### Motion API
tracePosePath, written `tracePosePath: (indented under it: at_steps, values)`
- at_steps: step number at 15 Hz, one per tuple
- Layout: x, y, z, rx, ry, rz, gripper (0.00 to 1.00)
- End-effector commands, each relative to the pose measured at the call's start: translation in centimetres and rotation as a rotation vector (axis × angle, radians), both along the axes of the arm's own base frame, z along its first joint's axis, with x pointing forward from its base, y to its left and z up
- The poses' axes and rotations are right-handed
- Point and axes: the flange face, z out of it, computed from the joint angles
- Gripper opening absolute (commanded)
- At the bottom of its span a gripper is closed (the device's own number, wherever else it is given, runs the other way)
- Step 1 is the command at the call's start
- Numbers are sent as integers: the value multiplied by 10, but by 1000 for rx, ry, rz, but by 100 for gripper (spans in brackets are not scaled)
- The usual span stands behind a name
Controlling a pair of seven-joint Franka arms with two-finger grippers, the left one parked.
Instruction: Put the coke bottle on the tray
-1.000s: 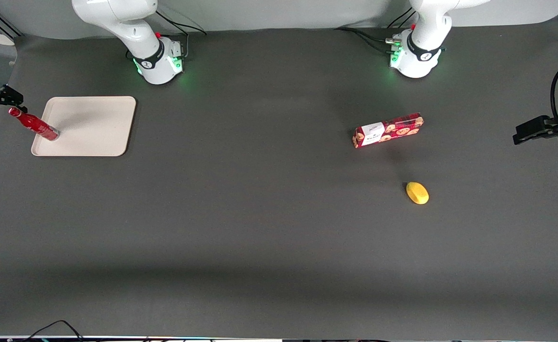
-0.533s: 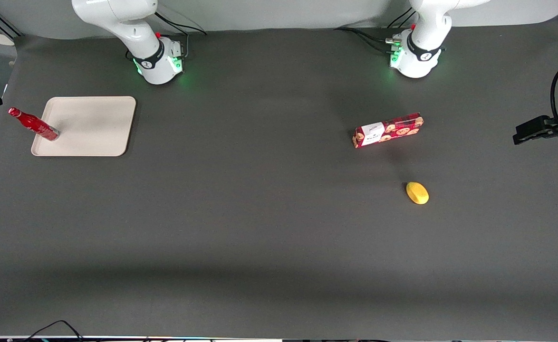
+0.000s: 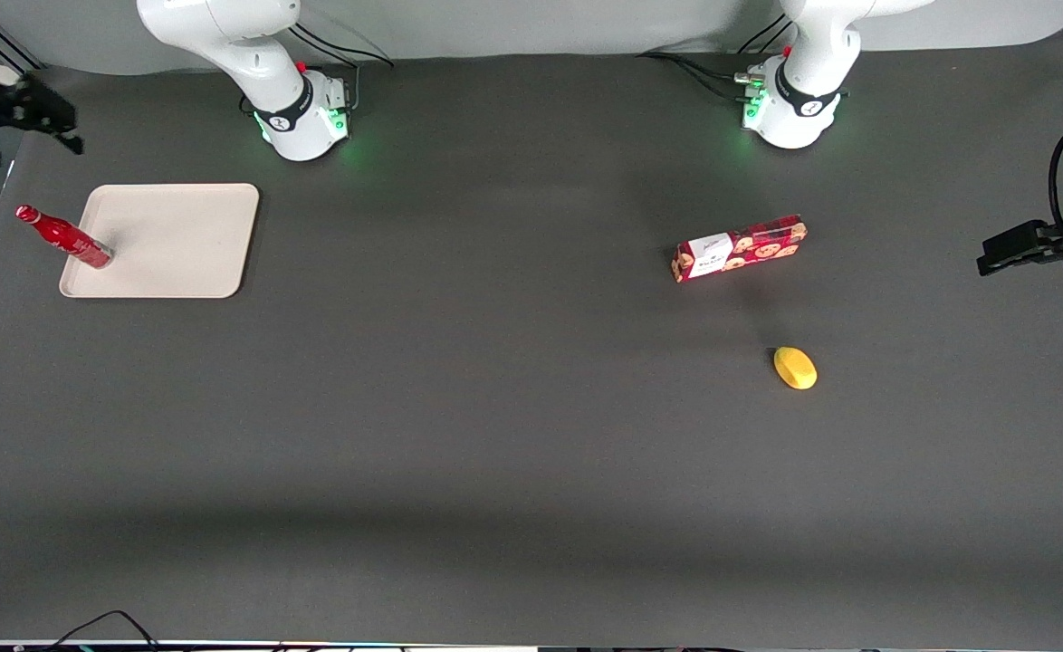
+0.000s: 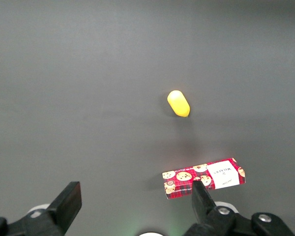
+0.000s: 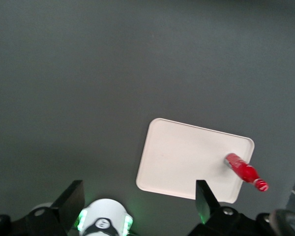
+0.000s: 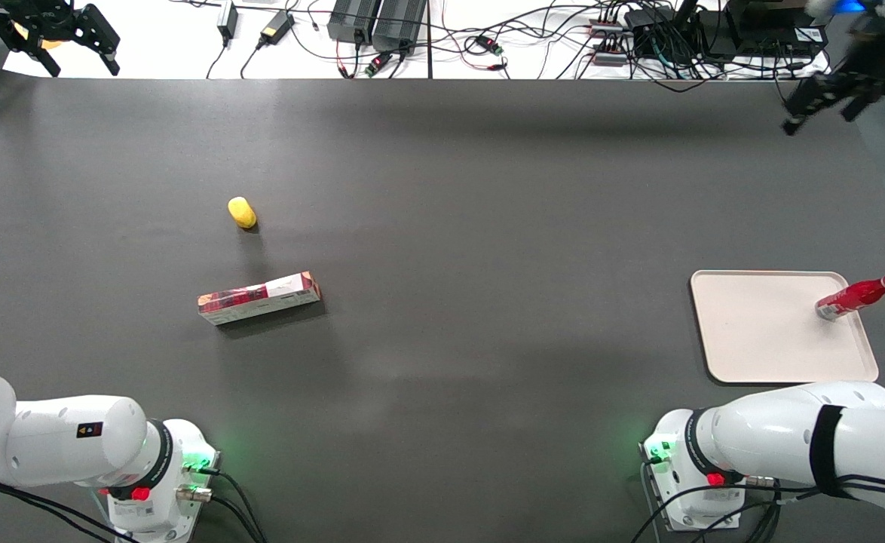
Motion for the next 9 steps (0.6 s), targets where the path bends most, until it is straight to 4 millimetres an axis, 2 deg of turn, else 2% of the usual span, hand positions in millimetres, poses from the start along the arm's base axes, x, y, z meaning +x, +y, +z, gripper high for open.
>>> tracePosePath:
  at_steps: [1, 2, 4, 7, 9]
  values:
    - [17, 22, -15, 35, -7, -69, 100]
    - [24, 20, -19, 34, -2, -70, 100]
    - [37, 17, -14, 33, -11, -88, 100]
    - [77, 12, -8, 21, -12, -107, 100]
    - [93, 11, -7, 18, -19, -114, 100]
